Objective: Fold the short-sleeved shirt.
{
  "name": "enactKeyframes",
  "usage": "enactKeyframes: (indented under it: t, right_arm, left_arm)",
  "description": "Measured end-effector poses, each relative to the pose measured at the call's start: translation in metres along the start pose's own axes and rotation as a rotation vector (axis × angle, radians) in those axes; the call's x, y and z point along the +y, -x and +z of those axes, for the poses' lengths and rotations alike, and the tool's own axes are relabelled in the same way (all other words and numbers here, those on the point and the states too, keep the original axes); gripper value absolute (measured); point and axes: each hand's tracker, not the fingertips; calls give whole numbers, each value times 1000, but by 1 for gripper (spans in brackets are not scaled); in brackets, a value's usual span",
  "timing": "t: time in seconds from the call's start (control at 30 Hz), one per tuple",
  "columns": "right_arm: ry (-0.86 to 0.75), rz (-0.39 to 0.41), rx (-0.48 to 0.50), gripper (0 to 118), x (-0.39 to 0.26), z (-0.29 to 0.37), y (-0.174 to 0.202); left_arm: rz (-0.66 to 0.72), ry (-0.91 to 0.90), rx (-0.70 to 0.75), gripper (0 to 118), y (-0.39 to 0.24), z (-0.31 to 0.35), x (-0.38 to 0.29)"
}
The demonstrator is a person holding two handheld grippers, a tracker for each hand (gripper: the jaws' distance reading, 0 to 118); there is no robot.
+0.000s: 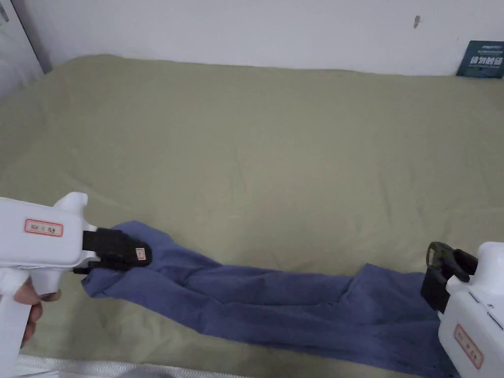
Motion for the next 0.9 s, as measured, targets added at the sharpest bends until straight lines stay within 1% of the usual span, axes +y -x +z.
enactKeyframes:
  t: [0.1,0.17,0.23,0.3,0.4,0.43,0.47,0.5,0.53,0.57,0.6,0.63,0.67,0.73,0.77,0.8,0.83,0.87,0.9]
  right_arm:
    - [0,5,-11,1,-4,5,-6]
    - [4,4,-17,1,-7,9,-12]
    - [14,-2,-22,1,-9,11,-17]
    - [21,-6,-26,1,-13,12,-22]
    - [39,-15,-36,1,-18,12,-28]
    - [44,-18,-40,1,-19,12,-30]
    - [52,-21,-43,1,-21,11,-32]
    - [59,-23,-46,1,-22,10,-33]
    - [66,-26,-48,1,-23,9,-35]
    - [73,-28,-51,1,-25,9,-36]
    - [79,-31,-51,1,-26,8,-37]
    - [86,-33,-51,1,-27,8,-38]
    - [91,-33,-52,1,-28,7,-38]
    - [101,-34,-50,1,-30,5,-39]
    - [105,-35,-47,1,-30,4,-39]
    - [108,-37,-45,1,-30,3,-38]
    - [109,-39,-44,1,-30,3,-37]
    - [109,-42,-41,1,-30,2,-37]
    - [109,-45,-39,1,-30,1,-36]
  left_arm:
    - [-59,43,-26,6,-48,-24,-4]
    - [-116,76,8,6,-78,-49,-10]
    - [-149,116,7,6,-99,-77,-16]
    - [-178,159,8,6,-117,-107,-23]
    - [-235,208,47,7,-137,-154,-39]
    - [-248,222,56,8,-138,-172,-40]
    - [-244,231,55,19,-140,-186,-43]
    - [-244,244,51,19,-142,-198,-46]
    - [-237,252,39,26,-142,-208,-49]
    - [-232,263,14,46,-145,-216,-52]
    - [-218,260,-25,83,-145,-219,-55]
    - [-187,225,-53,112,-146,-219,-56]
    - [-164,190,-66,118,-146,-215,-54]
    - [-132,178,-89,118,-142,-205,-52]
    - [-122,152,-117,112,-138,-196,-50]
    - [-115,139,-140,101,-131,-187,-48]
    - [-99,117,-155,78,-126,-177,-46]
    - [-92,101,-163,25,-121,-168,-44]
    - [-85,78,-130,0,-114,-160,-43]
